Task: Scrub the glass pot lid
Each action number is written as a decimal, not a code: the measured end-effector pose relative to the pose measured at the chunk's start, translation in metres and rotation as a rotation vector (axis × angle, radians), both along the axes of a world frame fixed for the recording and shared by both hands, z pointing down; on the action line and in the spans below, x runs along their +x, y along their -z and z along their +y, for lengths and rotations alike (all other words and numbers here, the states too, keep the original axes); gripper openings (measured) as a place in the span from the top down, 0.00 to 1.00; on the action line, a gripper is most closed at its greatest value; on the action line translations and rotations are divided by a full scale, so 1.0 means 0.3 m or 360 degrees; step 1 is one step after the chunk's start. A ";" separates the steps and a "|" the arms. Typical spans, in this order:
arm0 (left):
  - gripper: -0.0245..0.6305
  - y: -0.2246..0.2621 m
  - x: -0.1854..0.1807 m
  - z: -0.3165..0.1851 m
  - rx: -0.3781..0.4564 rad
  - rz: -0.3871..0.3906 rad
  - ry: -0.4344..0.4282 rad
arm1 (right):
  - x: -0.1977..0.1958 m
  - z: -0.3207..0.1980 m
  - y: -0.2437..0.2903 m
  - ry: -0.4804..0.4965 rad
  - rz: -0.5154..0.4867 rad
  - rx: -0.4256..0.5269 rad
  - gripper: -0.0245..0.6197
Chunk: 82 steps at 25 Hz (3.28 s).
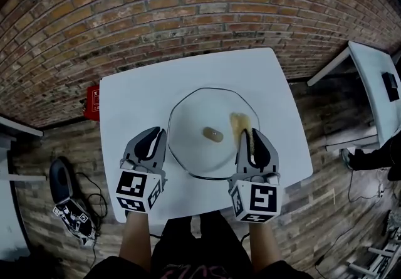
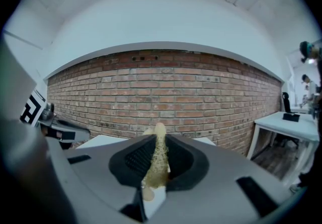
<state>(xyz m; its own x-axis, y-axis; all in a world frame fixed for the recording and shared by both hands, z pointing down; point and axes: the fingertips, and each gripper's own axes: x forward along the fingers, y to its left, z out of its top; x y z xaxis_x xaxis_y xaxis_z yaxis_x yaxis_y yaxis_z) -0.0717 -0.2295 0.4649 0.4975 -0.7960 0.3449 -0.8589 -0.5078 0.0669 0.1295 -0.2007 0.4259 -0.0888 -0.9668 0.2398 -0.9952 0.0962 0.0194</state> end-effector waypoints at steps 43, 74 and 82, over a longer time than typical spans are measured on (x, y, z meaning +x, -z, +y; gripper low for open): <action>0.73 -0.421 0.033 0.012 -0.0585 0.0116 0.0111 | 0.006 -0.061 -0.155 0.0081 0.0068 -0.0137 0.87; 0.73 -0.423 0.022 0.013 -0.0614 0.0099 0.0118 | -0.243 -0.284 -0.424 0.0282 0.0108 -0.0555 0.87; 0.73 -0.425 0.033 0.017 -0.0611 0.0097 0.0120 | 0.128 -0.290 -0.419 -0.0120 0.0204 -0.0587 0.87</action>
<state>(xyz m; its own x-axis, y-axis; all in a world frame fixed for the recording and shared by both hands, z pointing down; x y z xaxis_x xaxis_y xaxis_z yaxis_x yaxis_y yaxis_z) -0.0619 -0.2243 0.5924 0.4711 -0.6502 0.5961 -0.8815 -0.3715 0.2915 0.1679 -0.2876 0.5517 0.0325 -0.8163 0.5767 -0.9915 0.0465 0.1217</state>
